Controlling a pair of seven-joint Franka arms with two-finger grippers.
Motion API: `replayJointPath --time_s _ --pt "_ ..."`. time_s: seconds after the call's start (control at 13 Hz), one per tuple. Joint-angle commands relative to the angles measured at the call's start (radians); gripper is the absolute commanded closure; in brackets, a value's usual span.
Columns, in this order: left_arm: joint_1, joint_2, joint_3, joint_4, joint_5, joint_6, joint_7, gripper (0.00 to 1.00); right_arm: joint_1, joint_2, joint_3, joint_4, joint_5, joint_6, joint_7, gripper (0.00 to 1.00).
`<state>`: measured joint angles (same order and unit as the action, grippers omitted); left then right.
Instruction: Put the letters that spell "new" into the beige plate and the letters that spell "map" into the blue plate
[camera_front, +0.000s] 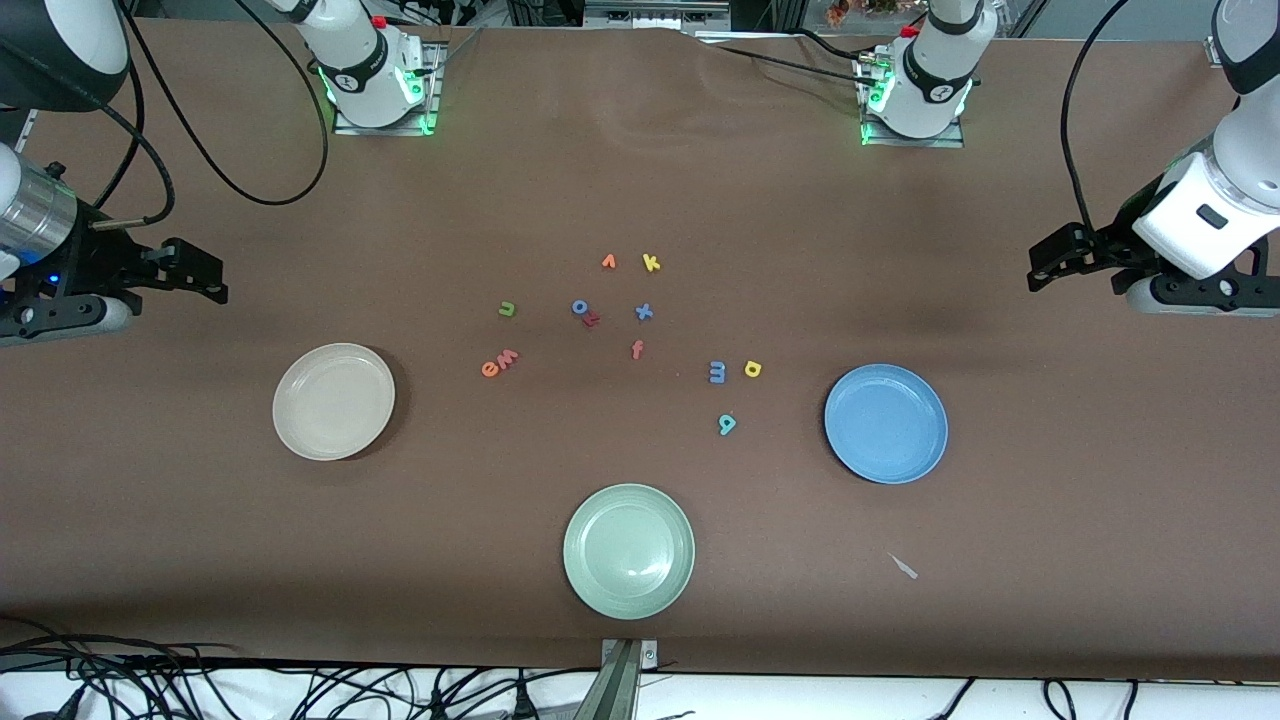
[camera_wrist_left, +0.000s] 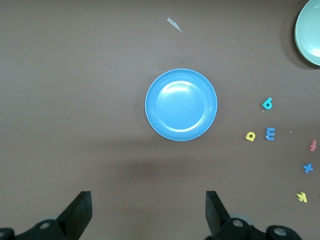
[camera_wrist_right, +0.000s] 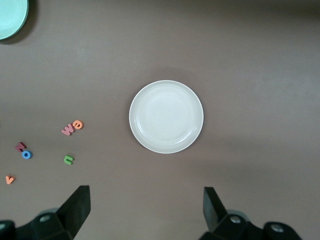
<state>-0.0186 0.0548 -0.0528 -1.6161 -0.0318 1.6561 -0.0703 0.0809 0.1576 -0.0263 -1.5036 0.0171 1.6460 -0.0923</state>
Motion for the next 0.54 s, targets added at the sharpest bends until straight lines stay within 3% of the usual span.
replayJointPath --time_s 0.0,0.46 --pt "0.005 0.013 -0.002 0.030 -0.014 -0.018 0.001 0.00 0.000 -0.007 0.005 0.000 0.000 0.008 0.005 0.00" --pt "0.006 0.013 -0.002 0.030 -0.013 -0.018 0.004 0.00 0.000 -0.007 0.003 0.002 -0.003 0.009 -0.007 0.00"
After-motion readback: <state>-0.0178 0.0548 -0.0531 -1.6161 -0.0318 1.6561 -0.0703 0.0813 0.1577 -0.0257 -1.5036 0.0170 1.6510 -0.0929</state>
